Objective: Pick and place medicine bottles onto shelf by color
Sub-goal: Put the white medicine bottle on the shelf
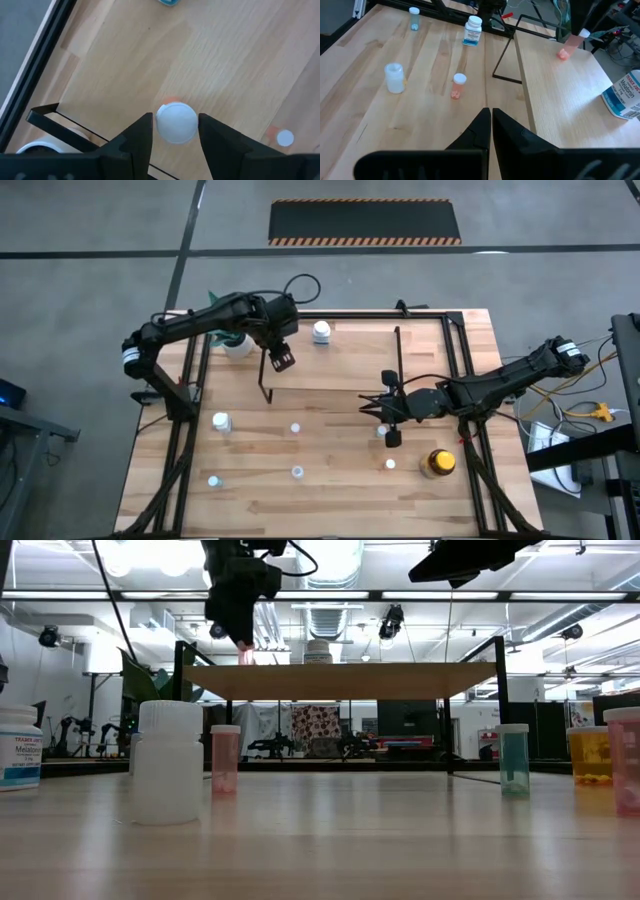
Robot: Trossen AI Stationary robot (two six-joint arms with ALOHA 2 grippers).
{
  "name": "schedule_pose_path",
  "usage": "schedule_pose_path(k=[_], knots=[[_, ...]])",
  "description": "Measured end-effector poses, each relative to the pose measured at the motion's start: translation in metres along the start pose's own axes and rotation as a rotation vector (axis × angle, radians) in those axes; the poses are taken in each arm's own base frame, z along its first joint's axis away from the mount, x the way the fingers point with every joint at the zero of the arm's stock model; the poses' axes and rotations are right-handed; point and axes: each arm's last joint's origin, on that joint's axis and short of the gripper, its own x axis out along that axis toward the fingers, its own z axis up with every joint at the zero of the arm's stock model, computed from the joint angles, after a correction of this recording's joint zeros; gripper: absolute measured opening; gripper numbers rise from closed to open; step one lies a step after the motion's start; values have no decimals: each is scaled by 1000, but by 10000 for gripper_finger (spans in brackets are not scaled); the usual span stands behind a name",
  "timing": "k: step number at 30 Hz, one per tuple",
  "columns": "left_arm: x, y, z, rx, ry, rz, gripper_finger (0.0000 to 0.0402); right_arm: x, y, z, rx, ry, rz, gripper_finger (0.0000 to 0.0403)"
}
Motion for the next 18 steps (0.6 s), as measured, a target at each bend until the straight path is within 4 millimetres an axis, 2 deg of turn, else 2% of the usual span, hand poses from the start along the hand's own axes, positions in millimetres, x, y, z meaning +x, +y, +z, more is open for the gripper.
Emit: schedule_pose_path(k=[10,18], knots=[[-13,0,1,0,-41,-5,142,0,0,0,12,0,0,9],[-35,-6,1,-19,-112,-26,142,0,0,0,-1,0,0,9]])
